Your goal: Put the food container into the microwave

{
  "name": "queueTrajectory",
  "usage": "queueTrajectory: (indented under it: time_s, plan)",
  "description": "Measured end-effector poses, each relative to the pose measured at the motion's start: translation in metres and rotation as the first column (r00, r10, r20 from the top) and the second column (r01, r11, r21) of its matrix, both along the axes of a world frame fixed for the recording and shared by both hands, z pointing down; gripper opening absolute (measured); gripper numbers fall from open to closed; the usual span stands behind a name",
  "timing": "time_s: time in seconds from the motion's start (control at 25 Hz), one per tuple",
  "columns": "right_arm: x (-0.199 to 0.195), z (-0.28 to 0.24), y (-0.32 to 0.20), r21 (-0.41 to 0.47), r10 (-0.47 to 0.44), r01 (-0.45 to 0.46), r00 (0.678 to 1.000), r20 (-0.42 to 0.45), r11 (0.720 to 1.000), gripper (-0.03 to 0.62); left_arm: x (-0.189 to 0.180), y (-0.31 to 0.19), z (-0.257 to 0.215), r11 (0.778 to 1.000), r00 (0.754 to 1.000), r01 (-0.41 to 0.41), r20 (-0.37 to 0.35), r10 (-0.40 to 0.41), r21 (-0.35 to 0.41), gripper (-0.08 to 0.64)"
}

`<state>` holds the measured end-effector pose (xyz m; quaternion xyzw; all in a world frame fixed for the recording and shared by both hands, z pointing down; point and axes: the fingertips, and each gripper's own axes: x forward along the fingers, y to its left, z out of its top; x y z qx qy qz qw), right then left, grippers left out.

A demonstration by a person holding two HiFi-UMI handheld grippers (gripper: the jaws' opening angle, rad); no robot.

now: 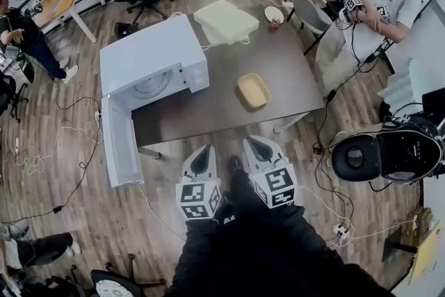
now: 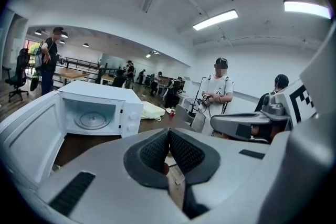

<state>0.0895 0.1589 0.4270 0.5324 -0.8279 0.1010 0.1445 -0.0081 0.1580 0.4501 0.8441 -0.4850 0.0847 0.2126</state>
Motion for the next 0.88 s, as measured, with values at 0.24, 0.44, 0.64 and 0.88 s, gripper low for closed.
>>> queueTrajectory:
  time_s: [0.24, 0.44, 0.64, 0.88]
  plan:
    - [0.011, 0.032, -0.036, -0.050, -0.006, 0.004, 0.999, -0.036, 0.999, 0.023, 0.002, -0.037, 0.021, 1.000, 1.000, 0.017, 0.014, -0.017, -0.007, 0.034]
    - [0.030, 0.062, -0.075, -0.101, -0.003, -0.005, 0.997, -0.078, 0.995, 0.023, 0.008, -0.073, 0.042, 0.999, 0.999, 0.027, 0.025, -0.026, -0.044, 0.034]
    - [0.055, 0.110, -0.111, -0.193, -0.015, -0.009, 0.992, -0.124, 0.981, 0.025, 0.022, -0.110, 0.075, 0.993, 0.999, 0.032, 0.038, -0.028, -0.110, 0.034]
    - [0.080, 0.168, -0.156, -0.295, -0.035, -0.009, 0.989, -0.144, 0.956, 0.025, 0.036, -0.153, 0.120, 0.983, 0.997, 0.032, 0.076, -0.018, -0.181, 0.034]
